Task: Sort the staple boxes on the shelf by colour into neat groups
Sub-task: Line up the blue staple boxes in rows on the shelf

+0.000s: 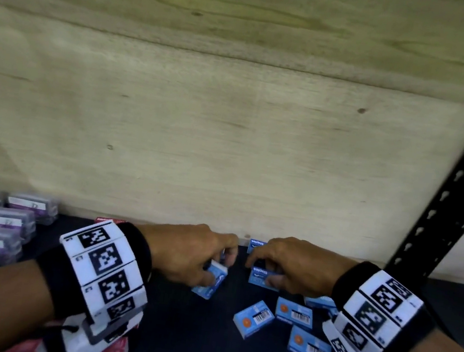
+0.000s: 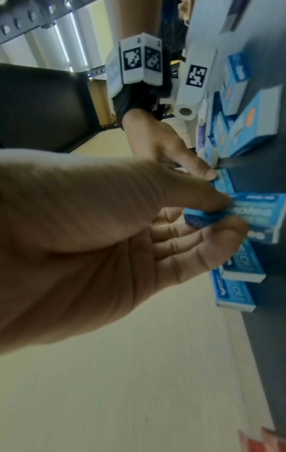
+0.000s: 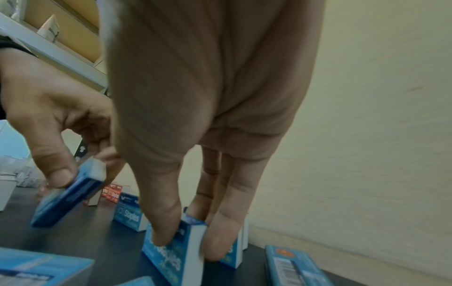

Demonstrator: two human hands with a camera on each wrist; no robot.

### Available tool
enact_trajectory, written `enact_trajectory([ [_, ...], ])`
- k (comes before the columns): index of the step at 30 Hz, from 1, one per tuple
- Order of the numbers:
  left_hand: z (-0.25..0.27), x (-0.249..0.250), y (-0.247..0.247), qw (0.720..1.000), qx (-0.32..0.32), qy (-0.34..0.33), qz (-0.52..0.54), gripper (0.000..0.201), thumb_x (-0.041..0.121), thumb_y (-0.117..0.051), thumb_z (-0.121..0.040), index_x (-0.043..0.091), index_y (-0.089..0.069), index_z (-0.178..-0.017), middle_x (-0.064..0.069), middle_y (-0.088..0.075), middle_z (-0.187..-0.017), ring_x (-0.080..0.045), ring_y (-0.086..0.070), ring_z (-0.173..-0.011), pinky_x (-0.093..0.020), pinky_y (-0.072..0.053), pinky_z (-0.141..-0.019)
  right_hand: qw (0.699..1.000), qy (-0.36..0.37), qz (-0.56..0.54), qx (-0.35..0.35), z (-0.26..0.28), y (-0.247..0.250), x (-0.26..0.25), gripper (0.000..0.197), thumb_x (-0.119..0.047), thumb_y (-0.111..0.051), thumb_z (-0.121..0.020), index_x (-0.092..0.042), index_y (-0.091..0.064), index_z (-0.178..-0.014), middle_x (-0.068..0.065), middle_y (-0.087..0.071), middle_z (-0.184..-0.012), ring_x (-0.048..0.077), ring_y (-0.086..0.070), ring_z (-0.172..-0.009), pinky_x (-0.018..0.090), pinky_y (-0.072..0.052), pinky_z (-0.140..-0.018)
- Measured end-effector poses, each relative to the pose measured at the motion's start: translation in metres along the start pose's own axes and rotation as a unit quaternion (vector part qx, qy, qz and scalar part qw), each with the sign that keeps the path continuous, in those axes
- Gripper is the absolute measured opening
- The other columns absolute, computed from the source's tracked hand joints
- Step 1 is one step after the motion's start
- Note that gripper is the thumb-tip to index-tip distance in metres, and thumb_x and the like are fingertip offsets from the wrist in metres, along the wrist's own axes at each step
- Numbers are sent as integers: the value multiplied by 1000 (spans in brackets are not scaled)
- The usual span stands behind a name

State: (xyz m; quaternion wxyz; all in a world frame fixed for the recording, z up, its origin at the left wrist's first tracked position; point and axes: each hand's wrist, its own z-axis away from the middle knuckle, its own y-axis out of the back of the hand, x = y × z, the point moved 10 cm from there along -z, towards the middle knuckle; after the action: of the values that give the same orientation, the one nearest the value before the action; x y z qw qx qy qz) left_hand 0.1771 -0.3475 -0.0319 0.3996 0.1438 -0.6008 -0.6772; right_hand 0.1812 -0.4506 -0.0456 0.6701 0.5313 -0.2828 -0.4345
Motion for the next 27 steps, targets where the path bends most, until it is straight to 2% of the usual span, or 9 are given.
enact_trajectory([
  [3,0,2,-3,1000,-5,-9,-5,41,25,-56,-98,41,-47,-134,14,-57,-85,3,-50,-61,-11,-37,-54,1000,-17,-7,-1,1,-1,5,40,-27,-63,-94,-31,-51,-132,-4,-58,-97,14,-55,-82,31,-47,-75],
  [5,1,0,-5,1000,-10,-5,-2,34,26,-55,-98,40,-56,-129,14,-57,-96,7,-50,-64,-6,-35,-54,999,-34,-12,-1,1,-2,12,38,-30,-64,-93,-30,-52,-130,-7,-58,-96,13,-56,-83,30,-48,-75],
  [7,4,-3,-4,1000,-10,3,-4,27,25,-57,-97,37,-61,-121,19,-52,-85,9,-48,-60,-5,-34,-51,999,-47,-13,1,2,-2,17,32,-34,-65,-93,-30,-56,-123,-9,-59,-96,14,-57,-85,29,-48,-76],
  [9,6,-7,-1,1000,-9,15,-25,24,26,-60,-96,36,-61,-118,19,-47,-76,6,-46,-60,-7,-33,-53,998,-54,-17,2,2,-3,19,27,-36,-66,-92,-29,-58,-117,-10,-58,-94,14,-58,-85,28,-48,-75],
  [10,7,-9,0,999,-12,22,-39,24,27,-62,-95,36,-60,-117,18,-48,-77,2,-47,-63,-11,-34,-56,998,-56,-18,2,2,-4,20,26,-36,-66,-92,-29,-58,-116,-11,-58,-94,13,-57,-85,28,-47,-74],
  [15,11,-20,-5,991,-42,67,-109,33,32,-68,-89,39,-57,-119,9,-62,-109,-15,-59,-92,-32,-49,-82,998,-62,-23,1,1,-3,21,25,-36,-68,-91,-27,-59,-113,-9,-60,-95,12,-57,-82,25,-44,-70],
  [19,7,-16,-10,987,-39,72,-141,29,39,-69,-87,37,-59,-115,7,-61,-112,-15,-56,-93,-32,-46,-80,998,-61,-29,9,-2,-2,20,25,-35,-68,-91,-27,-60,-113,-8,-62,-96,12,-58,-82,25,-44,-69],
  [23,2,-7,-9,984,-31,70,-164,30,38,-68,-88,34,-58,-116,5,-60,-113,-18,-57,-98,-30,-42,-75,997,-61,-32,17,0,-1,21,23,-35,-69,-90,-28,-59,-109,-9,-61,-95,11,-57,-81,25,-44,-70],
  [27,10,0,2,968,-5,85,-236,40,47,-66,-87,30,-52,-120,2,-58,-117,-23,-56,-104,-30,-35,-74,996,-70,-54,30,10,4,26,24,-42,-69,-88,-31,-55,-103,-10,-61,-96,10,-58,-83,24,-43,-68],
])
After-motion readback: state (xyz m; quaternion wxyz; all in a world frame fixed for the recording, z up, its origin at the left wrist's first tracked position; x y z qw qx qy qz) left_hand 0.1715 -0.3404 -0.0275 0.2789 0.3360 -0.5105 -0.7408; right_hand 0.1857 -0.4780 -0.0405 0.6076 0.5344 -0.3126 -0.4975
